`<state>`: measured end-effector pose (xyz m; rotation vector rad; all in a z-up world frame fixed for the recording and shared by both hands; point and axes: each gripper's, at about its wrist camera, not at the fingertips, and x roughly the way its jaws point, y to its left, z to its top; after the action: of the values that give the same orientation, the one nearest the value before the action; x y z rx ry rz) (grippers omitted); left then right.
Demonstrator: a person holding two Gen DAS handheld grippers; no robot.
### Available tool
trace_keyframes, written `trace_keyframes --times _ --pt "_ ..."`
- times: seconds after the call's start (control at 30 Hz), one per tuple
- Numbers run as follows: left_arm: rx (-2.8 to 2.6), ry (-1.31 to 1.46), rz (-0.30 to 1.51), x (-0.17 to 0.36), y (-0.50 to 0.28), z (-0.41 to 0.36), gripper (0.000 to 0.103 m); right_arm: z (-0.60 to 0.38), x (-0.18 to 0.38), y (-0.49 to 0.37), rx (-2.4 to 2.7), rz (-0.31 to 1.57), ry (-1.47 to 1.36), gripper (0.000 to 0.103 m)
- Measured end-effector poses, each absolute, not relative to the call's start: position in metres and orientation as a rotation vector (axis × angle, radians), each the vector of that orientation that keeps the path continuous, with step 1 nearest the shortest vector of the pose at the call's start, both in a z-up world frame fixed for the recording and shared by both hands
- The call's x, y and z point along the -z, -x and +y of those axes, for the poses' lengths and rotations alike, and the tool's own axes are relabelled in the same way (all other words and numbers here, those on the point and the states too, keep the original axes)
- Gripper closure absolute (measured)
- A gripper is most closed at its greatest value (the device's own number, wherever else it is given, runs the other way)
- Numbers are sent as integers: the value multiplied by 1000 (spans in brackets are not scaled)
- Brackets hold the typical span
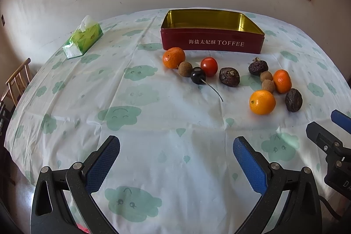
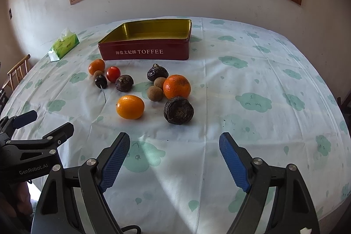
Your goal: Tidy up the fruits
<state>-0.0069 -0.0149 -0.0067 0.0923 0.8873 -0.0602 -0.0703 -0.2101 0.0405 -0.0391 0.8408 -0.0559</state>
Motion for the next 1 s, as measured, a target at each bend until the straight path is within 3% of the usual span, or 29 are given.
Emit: trace_keyframes --times 1.0 --pt "42 -81 916 14 1 -5 1 -212 -39 69 54 844 39 27"
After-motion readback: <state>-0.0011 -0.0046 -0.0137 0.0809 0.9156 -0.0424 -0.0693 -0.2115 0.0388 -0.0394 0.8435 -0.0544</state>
